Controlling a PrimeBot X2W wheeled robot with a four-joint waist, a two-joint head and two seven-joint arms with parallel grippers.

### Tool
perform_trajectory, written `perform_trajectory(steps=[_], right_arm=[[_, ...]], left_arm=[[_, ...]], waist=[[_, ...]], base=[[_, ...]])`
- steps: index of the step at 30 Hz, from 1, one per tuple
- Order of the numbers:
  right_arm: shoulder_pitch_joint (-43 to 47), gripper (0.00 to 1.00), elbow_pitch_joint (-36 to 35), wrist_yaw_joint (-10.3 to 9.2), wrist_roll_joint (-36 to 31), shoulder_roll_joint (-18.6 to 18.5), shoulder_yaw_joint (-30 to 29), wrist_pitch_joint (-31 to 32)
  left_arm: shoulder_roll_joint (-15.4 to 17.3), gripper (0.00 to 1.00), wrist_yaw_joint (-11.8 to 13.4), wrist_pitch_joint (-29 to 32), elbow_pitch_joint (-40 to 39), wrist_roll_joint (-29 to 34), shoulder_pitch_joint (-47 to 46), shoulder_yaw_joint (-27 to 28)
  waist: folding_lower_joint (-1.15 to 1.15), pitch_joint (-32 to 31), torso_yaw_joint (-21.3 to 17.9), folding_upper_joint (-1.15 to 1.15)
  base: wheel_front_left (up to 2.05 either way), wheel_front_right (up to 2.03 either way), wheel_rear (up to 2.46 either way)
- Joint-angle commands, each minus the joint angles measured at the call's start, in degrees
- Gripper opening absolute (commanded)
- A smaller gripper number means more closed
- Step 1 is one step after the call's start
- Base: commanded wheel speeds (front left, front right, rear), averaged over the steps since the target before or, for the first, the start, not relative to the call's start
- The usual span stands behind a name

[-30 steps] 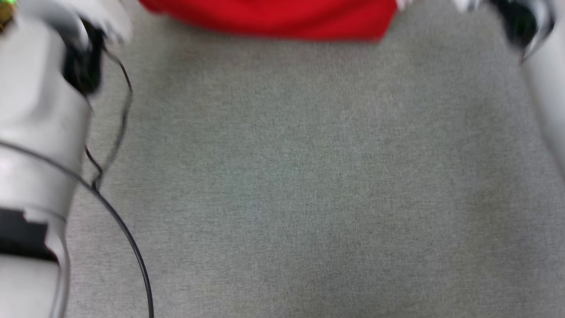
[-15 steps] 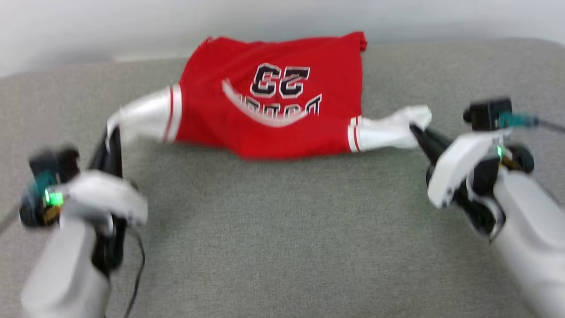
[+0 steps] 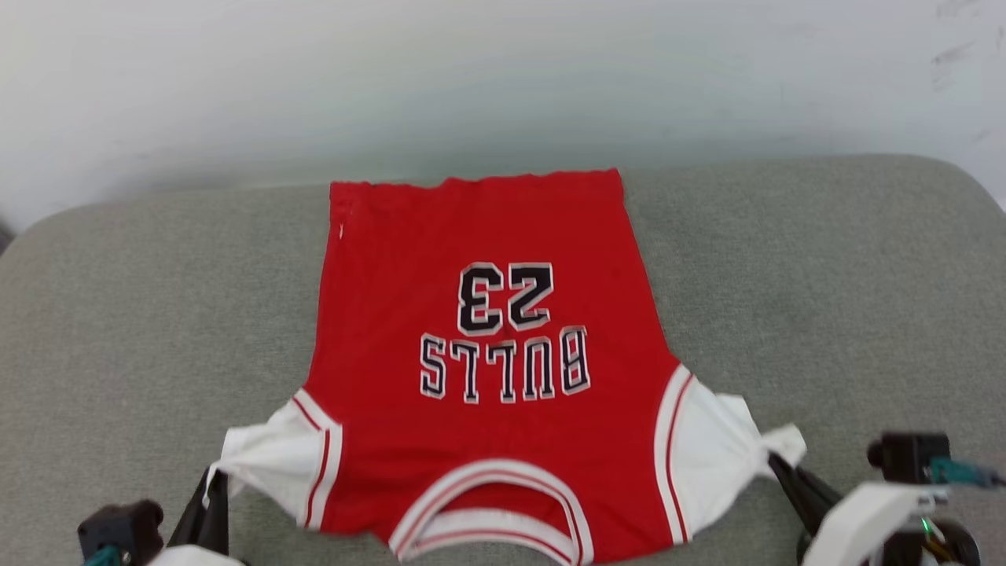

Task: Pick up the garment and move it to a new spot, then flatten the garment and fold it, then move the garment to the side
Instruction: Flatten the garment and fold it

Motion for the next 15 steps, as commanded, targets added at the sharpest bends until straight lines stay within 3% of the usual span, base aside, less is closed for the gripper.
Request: perform_trajectory(steps=[1,5,10,11,12,15], right_arm=[[3.6,0.0,-1.8,-0.02,-1.3,0.7,-2.3,0.8],[13.4,0.0,-7.8,-0.02,-4.8,3.9,-10.0,4.8],[20.9,0.03,-15.9,-0.02,-10.4,7.9,-15.4,10.8],[21.3,0.38,-17.5,-0.02,-11.3,8.6,-16.1,11.5],[21.2,1.0,-18.9,-0.02,-12.0,9.2,-16.6,12.2],[18.3,1.0,-22.8,-0.02,-13.1,10.0,-18.6,13.5]], left_arm=[[0.6,0.0,1.0,0.4,-1.6,-0.3,2.3,0.6],[1.5,0.0,3.2,2.0,-5.3,-0.6,7.7,0.8],[1.0,0.0,4.6,3.1,-9.0,-0.2,10.2,-0.3],[0.8,0.0,4.9,3.3,-9.8,0.1,9.9,-0.7],[0.6,0.0,5.1,3.5,-10.4,0.4,9.6,-1.1],[0.1,0.0,5.6,4.0,-12.7,1.3,8.1,-2.1]], waist=[[0.02,-0.9,0.6,0.0],[0.02,-1.9,1.3,0.0],[0.02,-1.5,2.4,0.0],[0.02,-1.3,2.6,0.0],[0.02,-1.0,2.9,0.0],[0.02,0.0,4.0,0.0]], base=[[0.0,0.0,0.0],[0.0,0.0,0.0],[0.0,0.0,0.0],[0.0,0.0,0.0],[0.0,0.0,0.0],[0.0,0.0,0.0]])
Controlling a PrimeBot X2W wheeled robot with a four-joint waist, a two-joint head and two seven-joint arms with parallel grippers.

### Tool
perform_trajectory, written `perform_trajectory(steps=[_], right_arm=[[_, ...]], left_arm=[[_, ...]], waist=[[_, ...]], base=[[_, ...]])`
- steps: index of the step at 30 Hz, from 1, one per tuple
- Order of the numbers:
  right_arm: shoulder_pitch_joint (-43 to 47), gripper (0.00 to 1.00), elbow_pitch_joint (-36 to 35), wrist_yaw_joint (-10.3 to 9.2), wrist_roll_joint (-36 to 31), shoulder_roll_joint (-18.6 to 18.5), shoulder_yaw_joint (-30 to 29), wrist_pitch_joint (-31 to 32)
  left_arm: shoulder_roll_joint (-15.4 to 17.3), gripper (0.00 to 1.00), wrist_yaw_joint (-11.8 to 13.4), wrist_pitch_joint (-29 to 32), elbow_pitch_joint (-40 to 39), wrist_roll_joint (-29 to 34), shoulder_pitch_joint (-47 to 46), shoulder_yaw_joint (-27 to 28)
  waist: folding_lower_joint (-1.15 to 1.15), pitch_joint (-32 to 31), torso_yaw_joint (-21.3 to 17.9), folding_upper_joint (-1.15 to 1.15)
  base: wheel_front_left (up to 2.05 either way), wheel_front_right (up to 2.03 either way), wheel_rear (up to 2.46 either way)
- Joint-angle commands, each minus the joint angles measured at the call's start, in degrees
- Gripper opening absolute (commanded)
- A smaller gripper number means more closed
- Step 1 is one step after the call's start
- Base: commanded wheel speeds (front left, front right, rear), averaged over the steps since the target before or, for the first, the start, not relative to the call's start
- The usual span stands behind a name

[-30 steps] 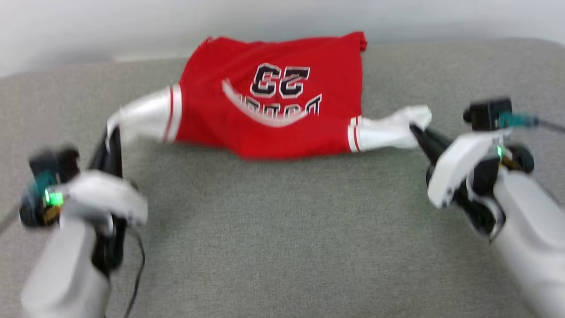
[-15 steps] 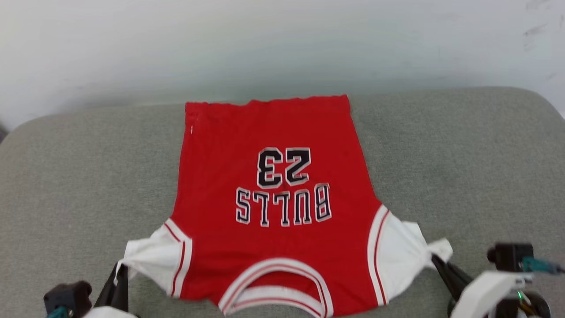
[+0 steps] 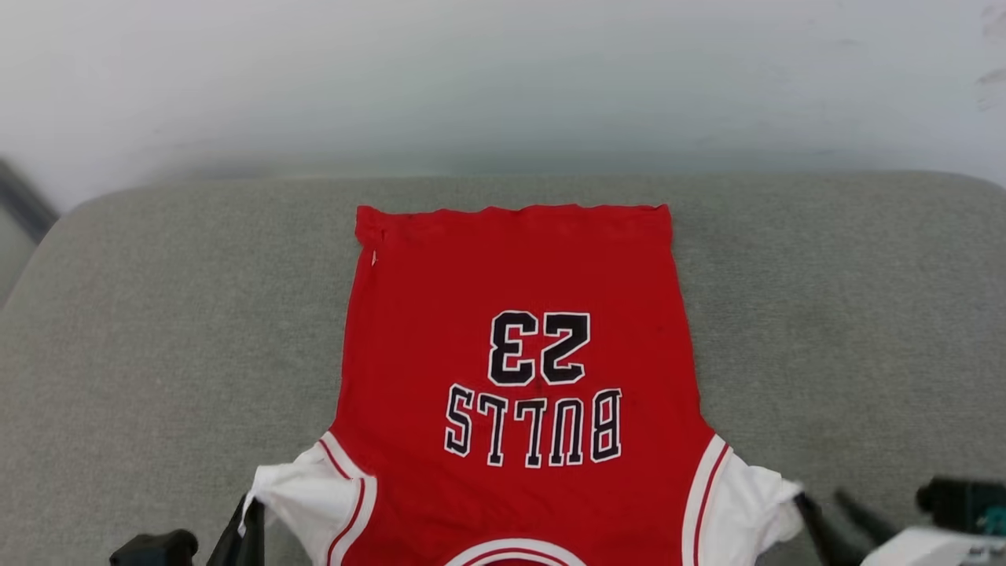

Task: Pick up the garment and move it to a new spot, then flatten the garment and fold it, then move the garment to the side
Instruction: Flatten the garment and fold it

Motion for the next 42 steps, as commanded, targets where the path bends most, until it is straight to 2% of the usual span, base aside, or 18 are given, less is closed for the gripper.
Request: perform_trajectory(steps=[1,4,7,12,21,26,34,42], right_arm=[[-3.2,1.0,-1.2,-0.02,-0.4,0.0,-1.4,0.3],[-9.9,1.0,-0.9,-0.02,-0.5,0.0,-4.3,0.1],[-18.4,1.0,2.5,-0.02,-0.4,-1.1,-6.7,0.7],[-33.8,1.0,13.6,-0.02,-0.2,-4.4,-8.8,3.4],[-55.6,1.0,33.6,-0.02,-3.9,-12.4,-8.5,11.5],[-64.7,1.0,42.1,-0.02,-6.2,-14.2,-8.3,17.5],[-72.6,1.0,50.9,-0.02,-10.5,-15.2,-7.5,23.8],[-71.4,1.0,59.3,-0.03,-12.2,-13.5,-9.4,30.1]], left_arm=[[-0.3,0.0,0.4,0.1,-1.1,0.8,-1.7,-0.3],[-0.6,0.0,0.6,0.2,-2.9,1.9,-3.3,-1.3],[-1.3,0.0,0.5,-0.2,-4.2,3.1,-5.7,-2.3],[-3.0,0.0,-0.6,-1.2,-5.3,4.5,-9.9,-4.5],[-8.2,0.0,-4.7,-4.3,-2.4,5.5,-18.2,-9.4],[-9.8,0.0,-6.9,-5.7,0.0,5.7,-21.6,-10.7],[-12.3,0.0,-9.8,-7.5,3.5,5.3,-25.5,-11.6],[-13.7,0.0,-11.8,-8.5,6.7,5.4,-27.1,-11.4]], waist=[[0.01,1.1,1.0,0.0],[0.01,3.0,2.5,0.0],[0.01,5.1,4.6,0.0],[0.01,8.9,9.0,0.0],[0.01,14.8,18.4,0.0],[0.01,18.0,21.3,0.0],[0.01,22.5,23.8,0.0],[0.01,23.6,23.9,0.0]], base=[[0.0,0.0,0.0],[0.0,0.0,0.0],[0.0,0.0,0.0],[0.0,0.0,0.0],[0.0,0.0,0.0],[0.0,0.0,0.0],[0.0,0.0,0.0],[0.0,0.0,0.0]])
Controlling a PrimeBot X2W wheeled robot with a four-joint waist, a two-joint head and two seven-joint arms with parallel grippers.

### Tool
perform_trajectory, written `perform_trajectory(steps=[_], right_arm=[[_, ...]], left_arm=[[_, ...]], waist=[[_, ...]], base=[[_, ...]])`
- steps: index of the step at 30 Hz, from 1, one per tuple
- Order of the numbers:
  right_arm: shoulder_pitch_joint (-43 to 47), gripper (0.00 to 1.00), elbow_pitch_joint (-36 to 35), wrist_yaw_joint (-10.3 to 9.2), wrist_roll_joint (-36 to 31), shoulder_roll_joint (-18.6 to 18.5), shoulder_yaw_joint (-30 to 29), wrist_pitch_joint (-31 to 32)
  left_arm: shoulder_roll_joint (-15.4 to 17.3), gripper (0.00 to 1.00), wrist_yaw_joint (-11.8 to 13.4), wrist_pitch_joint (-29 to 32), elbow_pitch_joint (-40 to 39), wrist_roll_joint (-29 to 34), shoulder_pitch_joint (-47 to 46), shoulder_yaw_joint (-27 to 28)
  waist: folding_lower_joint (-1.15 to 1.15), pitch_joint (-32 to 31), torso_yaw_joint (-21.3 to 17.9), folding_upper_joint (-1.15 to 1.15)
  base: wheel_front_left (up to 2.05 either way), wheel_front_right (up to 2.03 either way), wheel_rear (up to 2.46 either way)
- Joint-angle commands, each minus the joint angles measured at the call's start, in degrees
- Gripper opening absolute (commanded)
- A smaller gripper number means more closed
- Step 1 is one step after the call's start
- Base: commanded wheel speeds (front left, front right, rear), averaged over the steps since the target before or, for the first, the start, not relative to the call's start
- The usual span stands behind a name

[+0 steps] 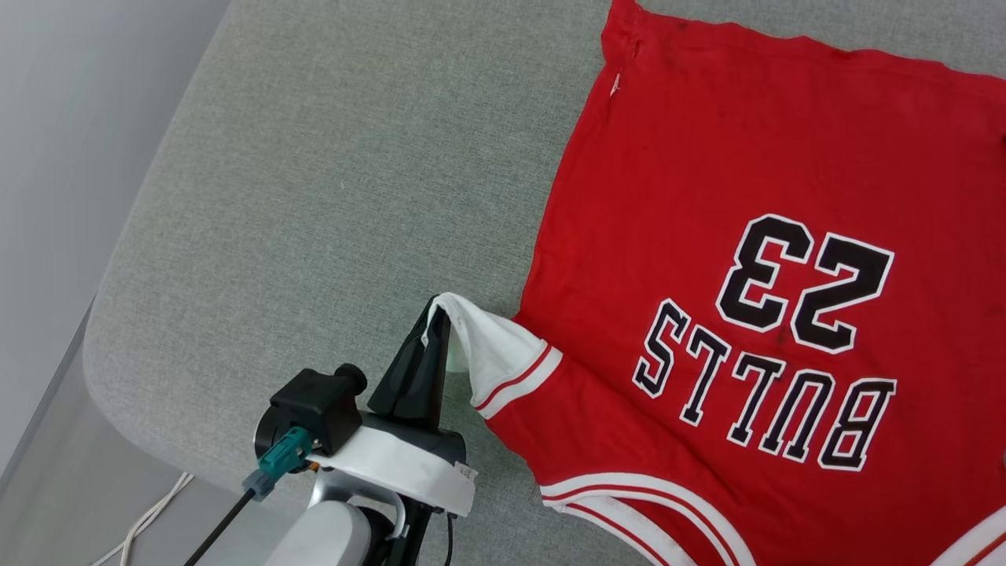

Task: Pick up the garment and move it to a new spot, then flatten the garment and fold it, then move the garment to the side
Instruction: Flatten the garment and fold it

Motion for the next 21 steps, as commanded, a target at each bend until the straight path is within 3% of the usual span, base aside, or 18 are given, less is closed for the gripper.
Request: perform_trajectory(steps=[1,2,3,12,17,21], right_arm=[[3.7,0.71,4.0,-0.11,-0.8,1.4,0.0,2.7],[3.8,0.2,4.7,-0.11,-1.3,1.5,-0.4,3.3],[3.9,0.0,5.2,-0.1,-1.8,1.5,-0.9,3.4],[0.1,0.0,3.7,-0.07,-4.5,1.1,-1.5,1.7],[1.8,0.0,-0.1,-0.07,-3.5,0.7,4.1,1.4],[6.3,0.0,-6.5,-0.07,1.5,0.6,10.0,1.8]], left_arm=[[-0.2,0.0,-0.4,-0.4,0.3,0.3,-0.8,0.0],[-0.3,0.0,-0.6,-0.5,0.7,0.4,-1.1,0.1],[-0.4,0.0,-0.9,-0.5,1.2,0.4,-1.3,0.1],[-0.3,0.0,-1.0,-0.8,3.1,1.0,0.2,1.4],[1.2,0.0,-0.1,-0.8,3.4,0.7,2.4,2.7],[2.9,0.0,1.4,-0.2,3.1,0.3,4.7,4.1]], waist=[[-0.01,-0.2,0.2,0.0],[-0.01,-0.4,0.3,0.0],[-0.01,-0.6,0.3,0.0],[-0.01,-4.7,-1.6,0.0],[-0.01,-9.1,-5.2,0.0],[-0.01,-12.1,-9.1,0.0]], base=[[0.0,0.0,0.0],[0.0,0.0,0.0],[0.0,0.0,0.0],[0.0,0.0,0.0],[0.0,0.0,0.0],[0.0,0.0,0.0]])
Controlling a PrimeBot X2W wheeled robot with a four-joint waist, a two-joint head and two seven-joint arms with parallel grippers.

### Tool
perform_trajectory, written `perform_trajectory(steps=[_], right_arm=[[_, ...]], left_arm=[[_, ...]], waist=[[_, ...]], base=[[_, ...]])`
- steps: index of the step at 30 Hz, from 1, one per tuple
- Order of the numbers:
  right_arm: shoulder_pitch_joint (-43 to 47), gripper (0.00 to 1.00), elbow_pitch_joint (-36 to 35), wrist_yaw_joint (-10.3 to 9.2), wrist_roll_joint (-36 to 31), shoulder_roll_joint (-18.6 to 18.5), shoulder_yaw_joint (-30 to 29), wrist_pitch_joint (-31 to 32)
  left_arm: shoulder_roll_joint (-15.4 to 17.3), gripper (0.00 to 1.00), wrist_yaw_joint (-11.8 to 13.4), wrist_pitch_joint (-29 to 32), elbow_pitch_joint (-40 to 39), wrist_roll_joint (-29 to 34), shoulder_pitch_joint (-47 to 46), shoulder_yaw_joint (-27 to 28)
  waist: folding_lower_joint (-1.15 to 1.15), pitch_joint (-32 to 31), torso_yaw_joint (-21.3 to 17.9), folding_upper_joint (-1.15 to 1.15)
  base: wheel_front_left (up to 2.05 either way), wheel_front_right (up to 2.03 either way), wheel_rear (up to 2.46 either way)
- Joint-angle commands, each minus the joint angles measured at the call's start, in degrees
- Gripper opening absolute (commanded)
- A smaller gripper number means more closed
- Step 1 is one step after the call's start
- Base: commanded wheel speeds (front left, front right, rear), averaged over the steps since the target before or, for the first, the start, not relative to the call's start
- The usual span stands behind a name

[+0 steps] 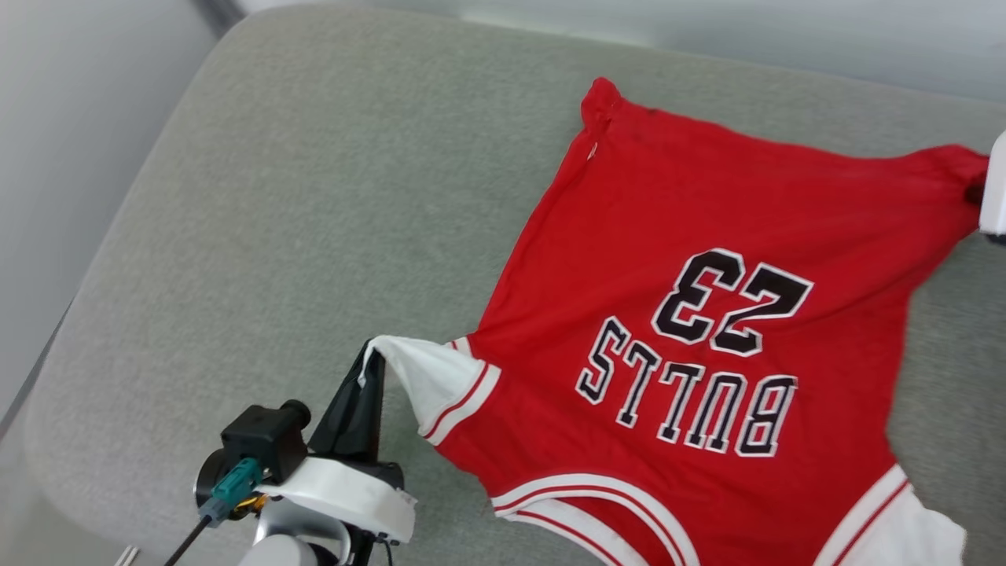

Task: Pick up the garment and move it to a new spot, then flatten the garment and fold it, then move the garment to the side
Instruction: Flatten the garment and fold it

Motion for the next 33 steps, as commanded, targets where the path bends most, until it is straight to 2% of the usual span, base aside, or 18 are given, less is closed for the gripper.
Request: perform_trajectory(steps=[1,7,13,19,24,27,28,29,33], right_arm=[[2.6,0.0,-2.2,-0.04,1.8,-0.8,1.4,0.2],[16.6,0.0,-16.6,-0.04,10.3,-3.4,5.0,0.7],[33.9,0.0,-29.8,-0.04,13.7,-2.6,0.1,-0.6],[52.6,0.0,-41.6,-0.04,11.4,1.8,-7.3,-1.5],[66.1,0.0,-49.3,-0.04,9.7,8.8,-12.1,0.8],[71.1,0.0,-51.8,-0.04,9.2,12.7,-13.2,1.7],[72.0,0.36,-52.1,-0.04,9.3,13.8,-13.1,1.4],[72.5,1.0,-52.4,-0.04,9.0,14.1,-12.9,0.8],[69.8,1.0,-53.1,-0.04,9.2,15.0,-13.7,-5.9]], left_arm=[[0.7,0.0,0.5,0.2,-0.4,-0.2,0.9,0.5],[3.6,0.0,3.1,1.6,-1.5,-1.0,5.0,3.1],[5.8,0.0,5.7,2.7,-2.5,-2.2,9.3,5.9],[7.0,0.0,7.8,4.5,-3.0,-3.1,12.5,7.2],[7.7,0.0,8.5,5.7,-3.8,-3.2,13.8,7.2],[7.8,0.0,8.9,5.9,-4.4,-3.2,14.0,7.2],[7.9,0.0,9.0,6.0,-4.6,-3.1,13.9,7.2],[7.9,0.0,9.0,6.1,-4.7,-3.0,13.8,7.1],[7.9,0.0,9.2,6.6,-5.5,-2.6,12.7,6.5]], waist=[[0.0,-3.3,-4.0,0.0],[0.0,-7.1,-10.3,0.0],[0.0,-10.3,-15.5,0.0],[0.0,-12.7,-18.5,0.0],[0.0,-13.4,-19.3,0.0],[0.0,-13.0,-19.6,0.0],[0.0,-12.7,-19.7,0.0],[0.0,-12.5,-19.7,0.0],[0.0,-11.7,-19.6,0.0]], base=[[0.0,0.0,0.0],[0.0,0.0,0.0],[0.0,0.0,0.0],[0.0,0.0,0.0],[0.0,0.0,0.0],[0.0,0.0,0.0],[0.0,0.0,0.0],[0.0,0.0,0.0],[0.0,0.0,0.0]])
